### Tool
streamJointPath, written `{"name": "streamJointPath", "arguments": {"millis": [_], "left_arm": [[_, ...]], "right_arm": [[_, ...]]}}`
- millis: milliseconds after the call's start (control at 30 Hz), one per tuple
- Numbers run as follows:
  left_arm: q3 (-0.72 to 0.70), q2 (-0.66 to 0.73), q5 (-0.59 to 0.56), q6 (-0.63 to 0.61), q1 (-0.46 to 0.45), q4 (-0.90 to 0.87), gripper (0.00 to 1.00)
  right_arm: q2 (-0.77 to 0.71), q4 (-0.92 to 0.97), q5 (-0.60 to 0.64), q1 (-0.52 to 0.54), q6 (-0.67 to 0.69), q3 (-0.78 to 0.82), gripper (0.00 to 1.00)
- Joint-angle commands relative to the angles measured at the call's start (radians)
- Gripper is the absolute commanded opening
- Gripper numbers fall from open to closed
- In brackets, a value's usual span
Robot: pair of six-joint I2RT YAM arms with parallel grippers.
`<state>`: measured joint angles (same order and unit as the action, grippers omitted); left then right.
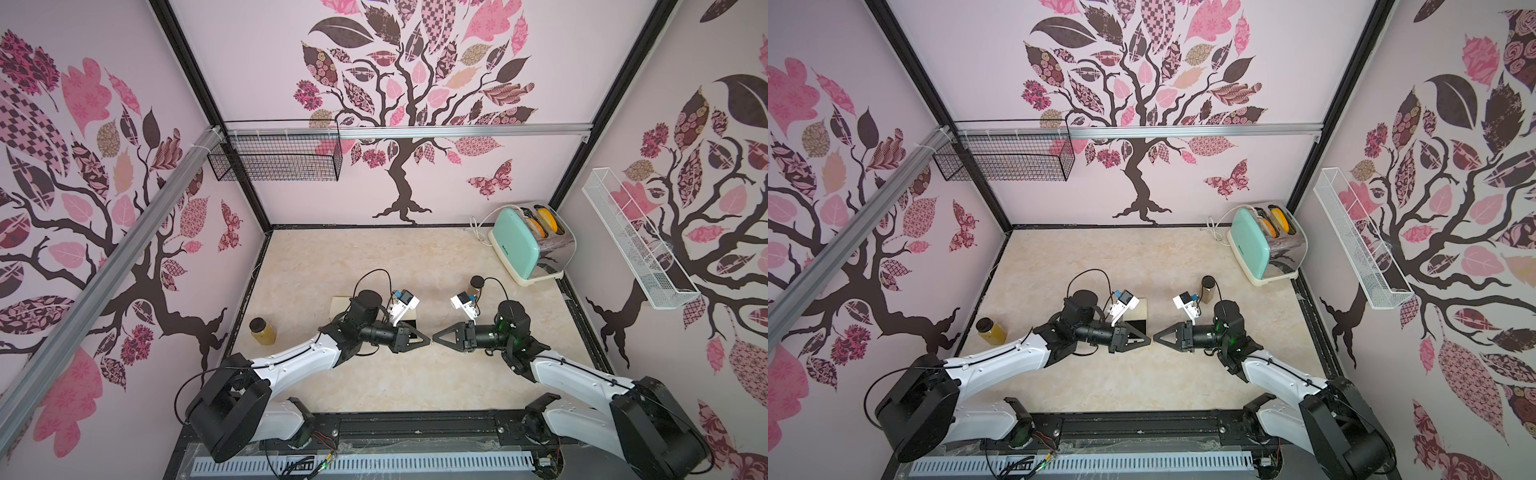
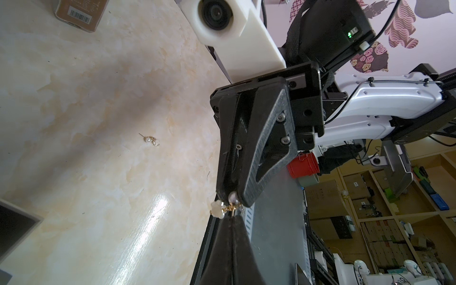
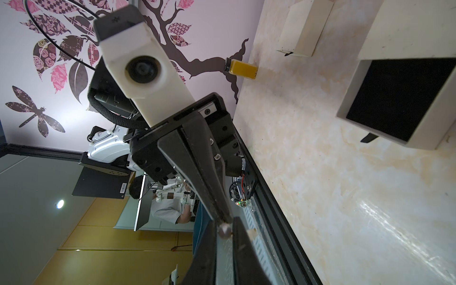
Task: Place the earrings into the drawer-style jewelry box
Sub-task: Pick up the earring from the center of the board.
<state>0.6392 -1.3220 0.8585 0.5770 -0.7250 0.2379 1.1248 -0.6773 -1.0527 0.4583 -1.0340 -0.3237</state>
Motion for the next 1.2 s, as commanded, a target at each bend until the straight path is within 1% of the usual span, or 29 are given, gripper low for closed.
{"name": "streamJointPath", "arguments": {"millis": [0, 67, 200, 333, 600, 667, 733, 767, 833, 867, 900, 967, 1000, 1067, 1100, 1167], "left_arm": [[-0.009, -0.004, 0.010, -0.003, 0.003, 0.012, 0.00], [-0.010, -0.005, 0.010, -0.003, 0.003, 0.011, 0.00], [-0.010, -0.003, 0.011, -0.003, 0.004, 0.012, 0.00], [-0.009, -0.005, 0.011, -0.002, 0.004, 0.011, 0.00], [-0.009, -0.006, 0.009, -0.006, 0.004, 0.008, 0.00], [-0.007, -0.005, 0.001, -0.009, 0.003, -0.001, 0.00], [-0.001, -0.001, -0.018, -0.019, 0.004, -0.027, 0.00], [0.005, 0.003, -0.032, -0.027, 0.003, -0.052, 0.08], [0.015, 0.022, -0.070, -0.037, 0.004, -0.122, 0.36], [0.019, 0.039, -0.107, -0.038, 0.005, -0.164, 0.49], [0.020, 0.060, -0.150, -0.036, 0.007, -0.204, 0.60], [0.015, 0.103, -0.250, -0.027, 0.012, -0.276, 0.79], [0.012, 0.123, -0.320, -0.018, 0.015, -0.324, 0.87], [-0.015, 0.149, -0.403, 0.008, 0.040, -0.370, 0.94], [-0.041, 0.158, -0.421, 0.035, 0.067, -0.371, 0.95], [-0.096, 0.159, -0.417, 0.085, 0.121, -0.335, 0.95]], "right_arm": [[0.003, -0.016, -0.014, 0.007, 0.003, -0.002, 0.13], [0.003, -0.016, -0.013, 0.008, 0.003, -0.003, 0.13], [0.009, -0.016, -0.015, 0.010, 0.003, -0.004, 0.15], [0.011, -0.016, -0.016, 0.012, 0.005, -0.005, 0.15], [0.011, -0.008, -0.010, 0.012, 0.007, -0.008, 0.11], [0.008, 0.019, -0.004, 0.012, 0.021, -0.014, 0.08], [0.004, 0.073, 0.005, 0.011, 0.051, -0.027, 0.08], [0.001, 0.120, 0.015, 0.012, 0.079, -0.039, 0.08], [0.000, 0.280, 0.058, 0.012, 0.172, -0.076, 0.08], [0.005, 0.366, 0.089, 0.011, 0.231, -0.100, 0.08], [0.015, 0.456, 0.130, 0.012, 0.288, -0.125, 0.07], [0.046, 0.553, 0.192, 0.011, 0.362, -0.162, 0.06], [0.066, 0.593, 0.233, 0.014, 0.392, -0.179, 0.06], [0.103, 0.674, 0.317, 0.031, 0.458, -0.227, 0.05], [0.119, 0.715, 0.381, 0.051, 0.491, -0.257, 0.05], [0.149, 0.767, 0.510, 0.098, 0.542, -0.312, 0.06]]}}
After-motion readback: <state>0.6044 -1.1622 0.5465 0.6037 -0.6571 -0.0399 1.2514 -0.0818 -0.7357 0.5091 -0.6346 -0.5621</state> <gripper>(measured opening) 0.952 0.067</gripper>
